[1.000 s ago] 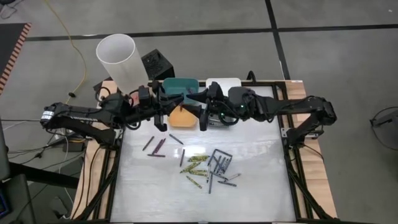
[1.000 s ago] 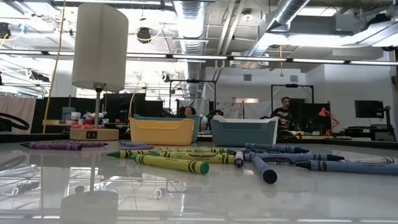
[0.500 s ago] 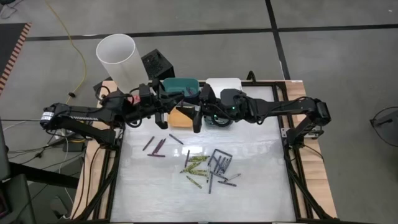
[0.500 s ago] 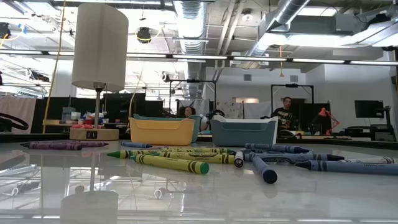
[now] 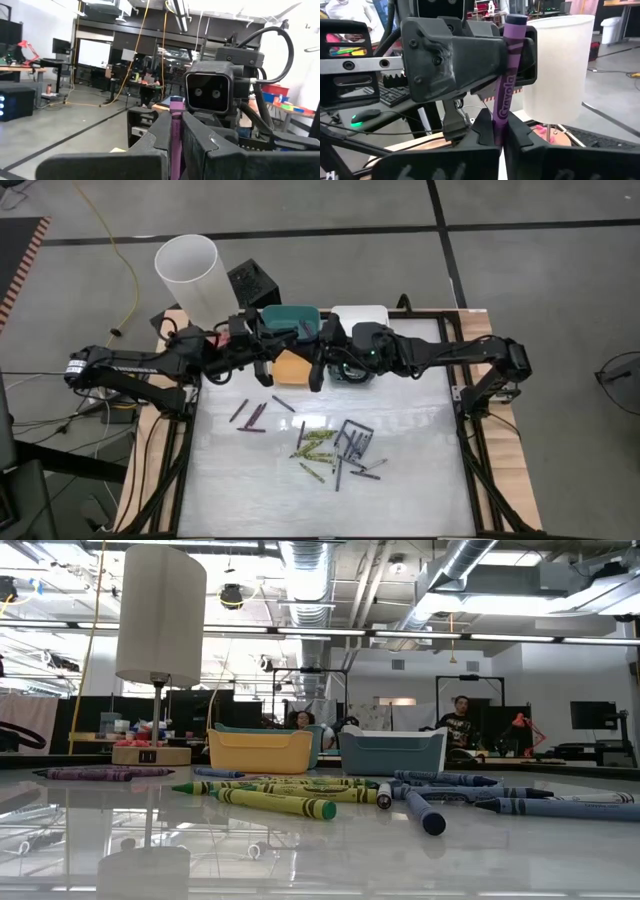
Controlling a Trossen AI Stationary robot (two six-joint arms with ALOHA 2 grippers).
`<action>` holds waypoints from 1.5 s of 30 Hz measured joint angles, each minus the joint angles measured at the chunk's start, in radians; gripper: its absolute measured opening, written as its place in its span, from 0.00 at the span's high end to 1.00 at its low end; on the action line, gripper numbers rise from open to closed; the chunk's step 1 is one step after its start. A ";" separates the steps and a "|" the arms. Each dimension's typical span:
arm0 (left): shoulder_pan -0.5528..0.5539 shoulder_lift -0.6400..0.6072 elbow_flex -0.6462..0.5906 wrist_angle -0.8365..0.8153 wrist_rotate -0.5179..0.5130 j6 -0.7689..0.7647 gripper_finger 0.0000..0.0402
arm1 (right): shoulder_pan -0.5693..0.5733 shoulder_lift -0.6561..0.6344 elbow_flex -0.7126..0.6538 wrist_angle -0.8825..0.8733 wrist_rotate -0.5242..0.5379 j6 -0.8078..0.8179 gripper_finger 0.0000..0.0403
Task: Sort crayons
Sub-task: Put the violet crayon into the green bin
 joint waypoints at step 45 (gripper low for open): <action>0.010 -0.158 0.000 -0.862 -0.427 -0.181 0.46 | -0.419 0.415 0.038 -0.078 -0.167 0.122 1.00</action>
